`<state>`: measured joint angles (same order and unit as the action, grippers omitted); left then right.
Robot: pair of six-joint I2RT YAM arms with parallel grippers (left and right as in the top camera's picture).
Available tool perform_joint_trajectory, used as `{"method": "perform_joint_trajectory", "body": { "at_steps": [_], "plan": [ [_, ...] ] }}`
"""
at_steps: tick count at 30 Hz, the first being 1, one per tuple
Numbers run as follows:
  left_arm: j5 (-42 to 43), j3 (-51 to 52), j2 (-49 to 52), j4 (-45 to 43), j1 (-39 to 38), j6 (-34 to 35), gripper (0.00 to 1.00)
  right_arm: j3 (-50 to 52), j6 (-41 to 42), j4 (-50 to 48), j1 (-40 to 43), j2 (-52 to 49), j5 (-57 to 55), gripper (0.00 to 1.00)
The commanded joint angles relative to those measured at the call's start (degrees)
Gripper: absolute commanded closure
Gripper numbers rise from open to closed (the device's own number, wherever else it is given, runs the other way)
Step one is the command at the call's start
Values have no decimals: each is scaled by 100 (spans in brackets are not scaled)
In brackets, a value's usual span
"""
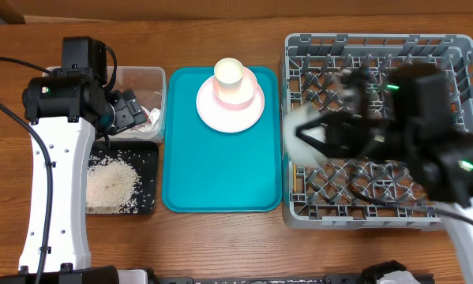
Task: Sort waste into correct bins and load items into the dishwasher
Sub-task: 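Lift the white bowl and carry it into the dish rack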
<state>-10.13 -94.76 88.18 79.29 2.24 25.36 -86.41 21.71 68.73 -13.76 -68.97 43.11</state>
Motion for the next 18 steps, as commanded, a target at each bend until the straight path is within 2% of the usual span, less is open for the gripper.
{"method": "perform_joint_trajectory", "body": {
  "at_steps": [1,5,8,18],
  "plan": [
    [-37,-55,20,-4,-2,17,0,-131,-772,608,717,339,1711,96],
    [-37,-55,20,-4,-2,17,0,-131,-1698,1703,1471,431,2111,96],
    [-37,-55,20,-4,0,17,0,-131,-2085,2131,1956,407,2131,96],
    [-37,-55,20,-4,-2,17,0,-131,-2223,1969,2350,85,2712,96]
  ]
}}
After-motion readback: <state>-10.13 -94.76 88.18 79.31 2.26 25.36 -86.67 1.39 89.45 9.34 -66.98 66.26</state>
